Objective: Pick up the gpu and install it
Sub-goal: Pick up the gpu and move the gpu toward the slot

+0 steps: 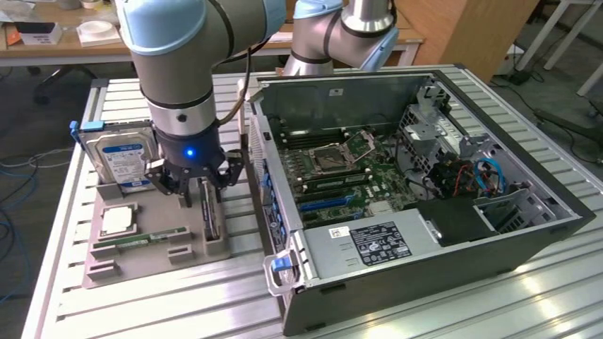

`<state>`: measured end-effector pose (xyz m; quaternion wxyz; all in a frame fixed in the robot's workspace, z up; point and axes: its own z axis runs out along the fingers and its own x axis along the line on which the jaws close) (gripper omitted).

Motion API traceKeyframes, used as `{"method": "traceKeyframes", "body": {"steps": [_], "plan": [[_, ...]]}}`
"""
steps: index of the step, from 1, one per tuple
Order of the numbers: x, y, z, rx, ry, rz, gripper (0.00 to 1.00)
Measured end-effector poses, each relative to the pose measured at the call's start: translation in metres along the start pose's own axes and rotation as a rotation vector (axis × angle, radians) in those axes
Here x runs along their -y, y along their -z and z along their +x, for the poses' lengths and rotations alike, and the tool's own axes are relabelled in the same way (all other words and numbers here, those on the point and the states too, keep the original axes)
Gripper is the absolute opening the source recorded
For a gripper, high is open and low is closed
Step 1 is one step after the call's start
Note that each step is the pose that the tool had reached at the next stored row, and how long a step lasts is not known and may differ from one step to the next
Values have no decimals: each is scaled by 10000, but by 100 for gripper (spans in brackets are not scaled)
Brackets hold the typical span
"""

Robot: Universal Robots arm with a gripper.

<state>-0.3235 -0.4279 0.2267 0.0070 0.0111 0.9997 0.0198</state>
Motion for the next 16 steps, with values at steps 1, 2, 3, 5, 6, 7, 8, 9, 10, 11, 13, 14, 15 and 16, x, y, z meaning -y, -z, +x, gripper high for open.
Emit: {"method": "traceKeyframes", "body": {"steps": [1,2,3,5,6,7,8,9,10,11,13,14,15,16], "plan": [[0,0,0,0,0,1,53],[0,0,0,0,0,1,53],[0,0,0,-1,0,1,53],[0,-1,0,1,0,0,53],[0,0,0,0,0,0,53],[0,-1,0,1,0,0,53],[0,0,0,1,0,0,53],[0,-1,0,1,0,0,53],[0,-1,0,1,0,0,51],[0,-1,0,1,0,0,51],[0,-1,0,1,0,0,45],[0,-1,0,1,-1,0,45],[0,-1,0,1,0,0,45],[0,0,0,0,0,0,45]]}}
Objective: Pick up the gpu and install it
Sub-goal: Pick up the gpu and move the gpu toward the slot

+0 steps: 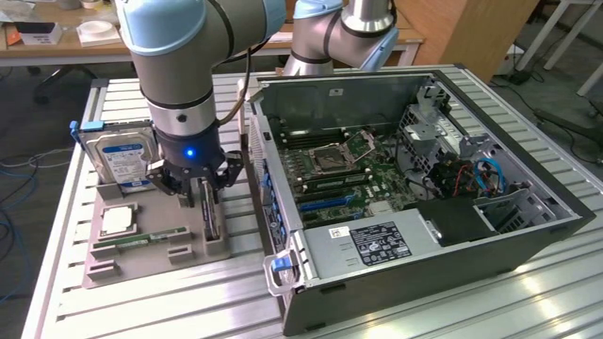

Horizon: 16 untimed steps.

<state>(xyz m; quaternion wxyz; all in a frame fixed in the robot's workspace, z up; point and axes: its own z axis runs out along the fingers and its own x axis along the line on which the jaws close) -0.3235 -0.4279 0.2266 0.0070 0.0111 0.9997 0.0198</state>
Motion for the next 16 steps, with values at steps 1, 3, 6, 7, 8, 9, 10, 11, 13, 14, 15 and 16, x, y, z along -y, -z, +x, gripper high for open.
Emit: {"method": "traceKeyframes", "body": {"steps": [1,3,6,7,8,9,10,11,13,14,15,16], "plan": [[0,0,0,0,0,0,43],[0,0,0,1,0,0,36],[0,0,0,0,0,-1,36],[0,0,0,1,0,0,36],[0,0,0,1,0,0,35],[0,0,0,2,0,1,35],[0,0,0,0,0,0,35],[0,0,0,0,-1,0,28],[0,0,0,0,0,0,28],[0,0,0,0,-1,0,28],[0,0,0,0,0,0,28],[0,0,0,0,0,0,27]]}}
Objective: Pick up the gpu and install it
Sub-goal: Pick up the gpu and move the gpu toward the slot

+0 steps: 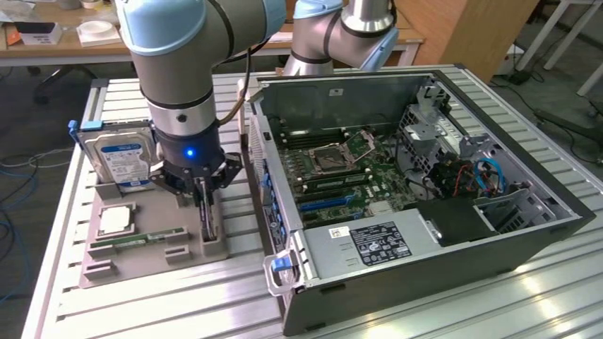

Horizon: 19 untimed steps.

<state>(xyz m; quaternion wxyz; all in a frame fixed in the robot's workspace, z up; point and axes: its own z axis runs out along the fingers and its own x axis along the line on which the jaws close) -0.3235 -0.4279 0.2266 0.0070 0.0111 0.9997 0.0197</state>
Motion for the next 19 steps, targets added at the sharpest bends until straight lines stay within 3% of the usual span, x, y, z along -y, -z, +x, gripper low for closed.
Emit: {"method": "traceKeyframes", "body": {"steps": [19], "plan": [[-1,22,0,1,0,0,26]]}}
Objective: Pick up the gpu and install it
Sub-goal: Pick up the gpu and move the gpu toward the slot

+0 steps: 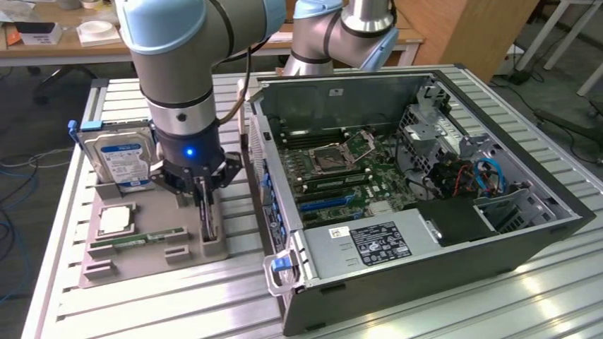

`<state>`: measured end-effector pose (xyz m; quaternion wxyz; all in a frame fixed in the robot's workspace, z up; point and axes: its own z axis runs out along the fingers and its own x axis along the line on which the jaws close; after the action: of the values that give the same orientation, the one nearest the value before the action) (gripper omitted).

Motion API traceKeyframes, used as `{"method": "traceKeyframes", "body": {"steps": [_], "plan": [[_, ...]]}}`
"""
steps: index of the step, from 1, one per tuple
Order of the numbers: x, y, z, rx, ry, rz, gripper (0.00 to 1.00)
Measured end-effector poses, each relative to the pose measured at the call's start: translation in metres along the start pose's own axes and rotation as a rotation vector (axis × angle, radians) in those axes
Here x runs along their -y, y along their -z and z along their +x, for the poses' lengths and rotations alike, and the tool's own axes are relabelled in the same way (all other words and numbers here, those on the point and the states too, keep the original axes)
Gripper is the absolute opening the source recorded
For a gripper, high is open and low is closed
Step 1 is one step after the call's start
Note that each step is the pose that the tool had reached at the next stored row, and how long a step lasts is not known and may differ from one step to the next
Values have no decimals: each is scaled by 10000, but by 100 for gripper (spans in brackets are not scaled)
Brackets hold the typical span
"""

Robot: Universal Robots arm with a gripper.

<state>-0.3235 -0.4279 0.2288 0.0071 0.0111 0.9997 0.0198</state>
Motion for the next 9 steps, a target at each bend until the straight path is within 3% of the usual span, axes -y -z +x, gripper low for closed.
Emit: {"method": "traceKeyframes", "body": {"steps": [9], "plan": [[-1,82,-1,0,0,-2,26]]}}
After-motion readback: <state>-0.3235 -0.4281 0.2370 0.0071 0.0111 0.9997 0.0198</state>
